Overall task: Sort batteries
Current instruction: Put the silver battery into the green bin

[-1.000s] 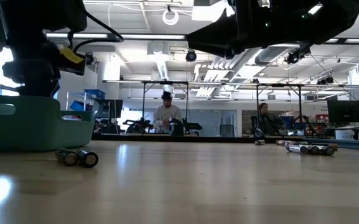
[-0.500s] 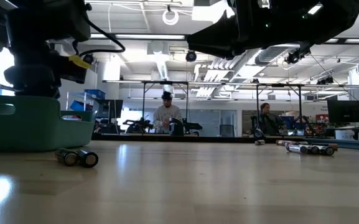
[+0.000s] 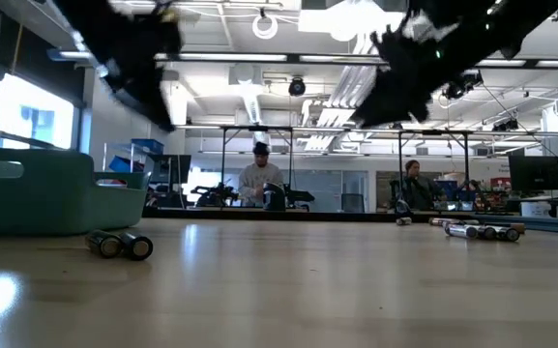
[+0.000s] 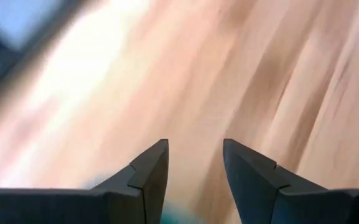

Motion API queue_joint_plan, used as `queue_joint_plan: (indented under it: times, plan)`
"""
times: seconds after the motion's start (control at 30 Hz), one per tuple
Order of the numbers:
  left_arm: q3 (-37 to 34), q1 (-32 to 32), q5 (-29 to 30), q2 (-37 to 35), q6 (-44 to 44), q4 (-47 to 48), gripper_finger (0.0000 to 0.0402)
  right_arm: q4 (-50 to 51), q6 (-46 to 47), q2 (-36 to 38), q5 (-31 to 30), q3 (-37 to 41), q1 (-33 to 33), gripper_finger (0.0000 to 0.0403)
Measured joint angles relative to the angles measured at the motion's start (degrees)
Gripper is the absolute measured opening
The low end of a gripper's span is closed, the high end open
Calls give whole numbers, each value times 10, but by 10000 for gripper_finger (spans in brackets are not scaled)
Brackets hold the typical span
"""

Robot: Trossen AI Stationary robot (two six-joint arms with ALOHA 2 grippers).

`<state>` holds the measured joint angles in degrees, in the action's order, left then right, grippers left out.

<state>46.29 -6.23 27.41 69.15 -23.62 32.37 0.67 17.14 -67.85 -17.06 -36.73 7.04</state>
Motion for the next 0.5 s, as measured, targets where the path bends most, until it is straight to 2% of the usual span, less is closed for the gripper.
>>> queue_joint_plan:
  times: [0.13, 0.27, 0.43, 0.5]
  plan:
    - [2, 0, 6, 7, 134, -172, 143, 130, 37, 1, 37, 0, 93, 202]
    - [2, 3, -9, 21, 198, -292, 143, 132, 6, -35, 80, 0, 181, 231]
    - [2, 3, -28, 38, 212, -320, 143, 99, 25, -100, 153, -19, 270, 272]
    - [2, 3, -29, 48, 210, -321, 143, 99, 35, -128, 146, -37, 288, 278]
